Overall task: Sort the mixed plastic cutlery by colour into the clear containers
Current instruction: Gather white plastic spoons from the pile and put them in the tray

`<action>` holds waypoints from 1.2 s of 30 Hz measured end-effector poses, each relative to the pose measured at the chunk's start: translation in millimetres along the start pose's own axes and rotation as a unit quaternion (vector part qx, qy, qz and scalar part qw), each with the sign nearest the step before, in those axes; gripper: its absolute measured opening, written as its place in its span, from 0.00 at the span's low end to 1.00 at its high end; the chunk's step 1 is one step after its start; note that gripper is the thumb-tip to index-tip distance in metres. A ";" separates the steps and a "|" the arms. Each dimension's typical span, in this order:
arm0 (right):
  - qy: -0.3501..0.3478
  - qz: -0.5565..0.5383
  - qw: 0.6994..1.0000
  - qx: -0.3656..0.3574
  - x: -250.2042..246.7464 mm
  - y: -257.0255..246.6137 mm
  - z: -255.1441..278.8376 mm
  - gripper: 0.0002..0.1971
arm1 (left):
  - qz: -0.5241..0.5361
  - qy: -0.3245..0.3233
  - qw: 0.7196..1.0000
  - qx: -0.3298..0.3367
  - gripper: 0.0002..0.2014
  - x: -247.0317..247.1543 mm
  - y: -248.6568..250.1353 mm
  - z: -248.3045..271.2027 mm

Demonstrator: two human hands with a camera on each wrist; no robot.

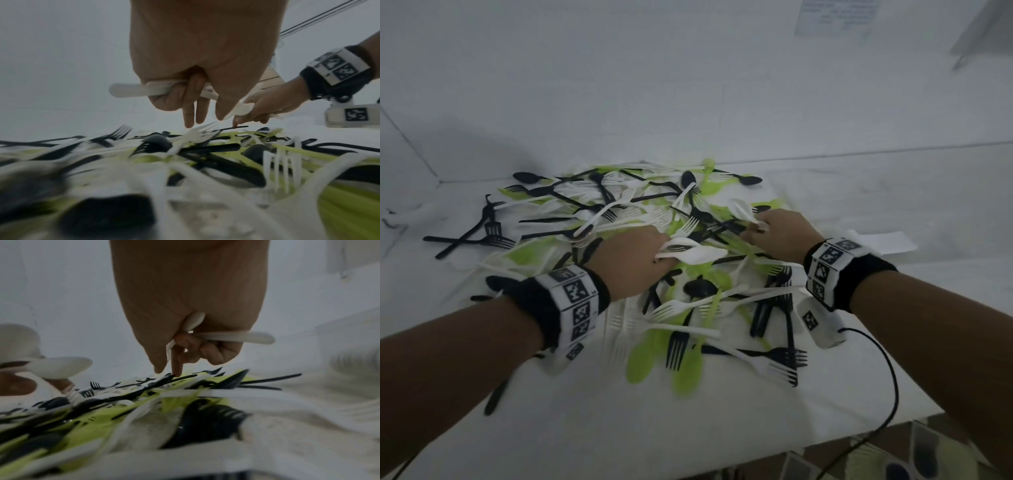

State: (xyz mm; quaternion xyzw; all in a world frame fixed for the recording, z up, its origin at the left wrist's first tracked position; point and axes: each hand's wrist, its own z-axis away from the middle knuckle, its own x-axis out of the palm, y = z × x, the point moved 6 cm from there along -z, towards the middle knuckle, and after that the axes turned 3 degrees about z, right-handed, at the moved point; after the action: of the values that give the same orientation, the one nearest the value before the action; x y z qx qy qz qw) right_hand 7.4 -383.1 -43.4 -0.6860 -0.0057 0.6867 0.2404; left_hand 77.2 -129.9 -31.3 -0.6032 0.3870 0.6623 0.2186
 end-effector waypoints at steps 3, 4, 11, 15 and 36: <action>-0.031 -0.003 1.000 0.004 4.6 24.1 5.2 0.17 | -0.008 -0.059 0.998 0.013 0.14 16.8 26.5 -9.9; -0.043 -0.005 0.999 0.003 7.4 30.8 6.6 0.16 | -0.024 -0.069 0.997 0.013 0.15 21.4 29.1 -12.4; -0.073 -0.059 0.994 -0.046 19.9 22.8 1.8 0.11 | -0.082 -0.101 0.991 0.023 0.15 11.1 9.4 -6.3; -0.073 -0.081 0.990 -0.085 26.4 2.3 -5.2 0.07 | -0.058 -0.127 0.990 0.015 0.16 5.2 -8.2 15.3; 0.030 -0.258 0.964 0.052 6.1 40.5 -29.8 0.12 | -0.056 -0.111 0.992 0.008 0.17 36.3 55.6 -18.3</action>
State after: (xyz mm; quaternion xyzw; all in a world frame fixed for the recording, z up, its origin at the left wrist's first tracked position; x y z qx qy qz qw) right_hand 22.9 -426.5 -64.5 -0.6681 -0.1390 0.5799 0.4449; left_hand 40.2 -184.2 -52.1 -0.5447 0.3308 0.7092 0.3016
